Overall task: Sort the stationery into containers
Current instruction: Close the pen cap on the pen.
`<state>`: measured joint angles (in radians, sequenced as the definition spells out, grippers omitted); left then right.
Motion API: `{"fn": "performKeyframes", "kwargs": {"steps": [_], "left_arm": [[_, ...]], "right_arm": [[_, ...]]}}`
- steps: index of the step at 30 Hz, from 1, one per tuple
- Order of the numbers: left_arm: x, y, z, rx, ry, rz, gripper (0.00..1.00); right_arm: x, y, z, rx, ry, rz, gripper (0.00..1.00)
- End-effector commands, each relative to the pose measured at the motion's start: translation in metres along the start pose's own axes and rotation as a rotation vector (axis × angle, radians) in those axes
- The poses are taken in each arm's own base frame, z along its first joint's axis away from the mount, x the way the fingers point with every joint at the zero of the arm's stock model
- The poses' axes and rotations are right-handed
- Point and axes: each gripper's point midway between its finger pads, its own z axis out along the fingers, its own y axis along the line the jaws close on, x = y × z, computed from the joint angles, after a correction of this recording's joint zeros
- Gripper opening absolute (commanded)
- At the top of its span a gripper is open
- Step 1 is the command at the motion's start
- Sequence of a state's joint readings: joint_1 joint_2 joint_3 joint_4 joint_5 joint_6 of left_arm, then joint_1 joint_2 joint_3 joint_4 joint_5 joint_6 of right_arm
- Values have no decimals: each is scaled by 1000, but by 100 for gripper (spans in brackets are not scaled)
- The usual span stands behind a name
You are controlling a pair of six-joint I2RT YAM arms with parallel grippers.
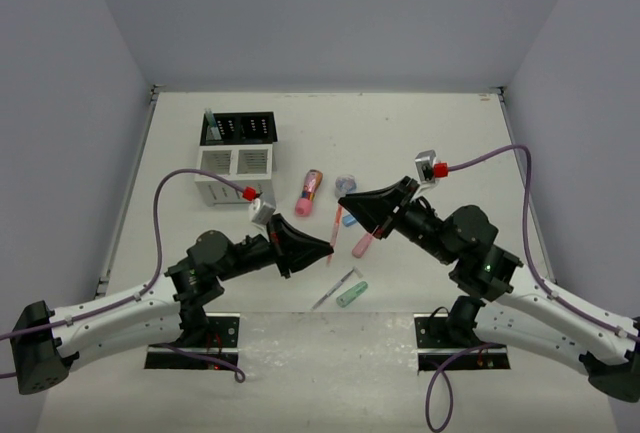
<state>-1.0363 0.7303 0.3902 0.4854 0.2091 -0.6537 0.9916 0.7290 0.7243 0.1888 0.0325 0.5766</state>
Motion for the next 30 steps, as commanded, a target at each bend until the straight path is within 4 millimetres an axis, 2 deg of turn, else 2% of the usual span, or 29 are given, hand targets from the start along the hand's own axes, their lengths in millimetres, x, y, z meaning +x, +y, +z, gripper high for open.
{"fn": "performKeyframes", "kwargs": {"steps": [1, 15, 19, 24, 30], "left_arm": [[-37, -17, 4, 31, -97, 72, 0], [-54, -1, 4, -55, -168, 181, 0], [-54, 0, 5, -61, -162, 215, 0], [-43, 4, 6, -51, -129, 234, 0], [-37, 1, 11, -24, -105, 228, 0]], "right_arm": [[10, -1, 2, -12, 27, 12, 0], [27, 4, 0, -53, 78, 31, 2], [27, 5, -2, -60, 76, 22, 12], [21, 8, -4, -70, 66, 5, 25], [19, 12, -1, -83, 61, 14, 29]]}}
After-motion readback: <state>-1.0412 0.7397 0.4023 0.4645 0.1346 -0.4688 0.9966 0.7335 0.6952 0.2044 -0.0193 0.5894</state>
